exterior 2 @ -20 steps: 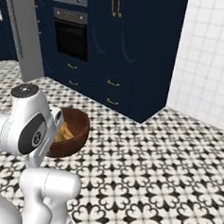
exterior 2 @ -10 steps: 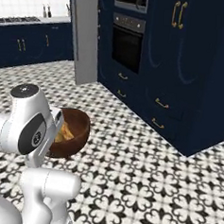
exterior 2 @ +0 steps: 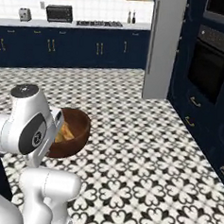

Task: Pick the chicken drumstick and potato from their plates and place them in the bowl. Then put the bowl in the fridge.

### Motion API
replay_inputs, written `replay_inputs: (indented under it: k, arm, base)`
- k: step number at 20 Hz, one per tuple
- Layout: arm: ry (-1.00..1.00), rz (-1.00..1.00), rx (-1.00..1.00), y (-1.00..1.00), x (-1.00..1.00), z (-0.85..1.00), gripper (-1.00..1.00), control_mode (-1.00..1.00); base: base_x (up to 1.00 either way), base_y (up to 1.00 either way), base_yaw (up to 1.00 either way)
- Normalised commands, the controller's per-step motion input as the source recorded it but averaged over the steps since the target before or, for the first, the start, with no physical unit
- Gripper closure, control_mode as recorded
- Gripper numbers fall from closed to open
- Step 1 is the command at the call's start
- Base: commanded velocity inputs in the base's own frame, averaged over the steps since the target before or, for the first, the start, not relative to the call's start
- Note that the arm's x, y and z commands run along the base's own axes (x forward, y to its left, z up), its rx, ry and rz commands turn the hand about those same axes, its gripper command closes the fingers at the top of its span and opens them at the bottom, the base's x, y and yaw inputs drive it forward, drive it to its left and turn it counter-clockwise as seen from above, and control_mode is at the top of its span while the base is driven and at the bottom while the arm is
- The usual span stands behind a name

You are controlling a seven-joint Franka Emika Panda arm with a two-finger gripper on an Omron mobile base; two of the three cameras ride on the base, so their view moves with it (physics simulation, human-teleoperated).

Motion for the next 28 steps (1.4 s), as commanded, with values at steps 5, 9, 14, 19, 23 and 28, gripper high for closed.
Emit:
replay_inputs:
  k: [5,9,14,19,23,28]
  arm:
    - [0.0,0.0,0.0,0.0,0.0,0.0,1.0,1.0]
    - [0.0,0.0,0.0,0.0,0.0,0.0,1.0,1.0]
    - [0.0,0.0,0.0,0.0,0.0,0.0,1.0,1.0]
    - [0.0,0.0,0.0,0.0,0.0,0.0,1.0,1.0]
    - [0.0,0.0,0.0,0.0,0.0,0.0,1.0,1.0]
    - [0.0,0.0,0.0,0.0,0.0,0.0,1.0,1.0]
  base:
    - [1.0,-0.03,0.4]
    - [1.0,0.0,0.21]
    - [1.0,0.0,0.09]
    - [1.0,0.0,-0.04]
    - [1.0,0.0,-0.07]
    - [1.0,0.0,0.0]
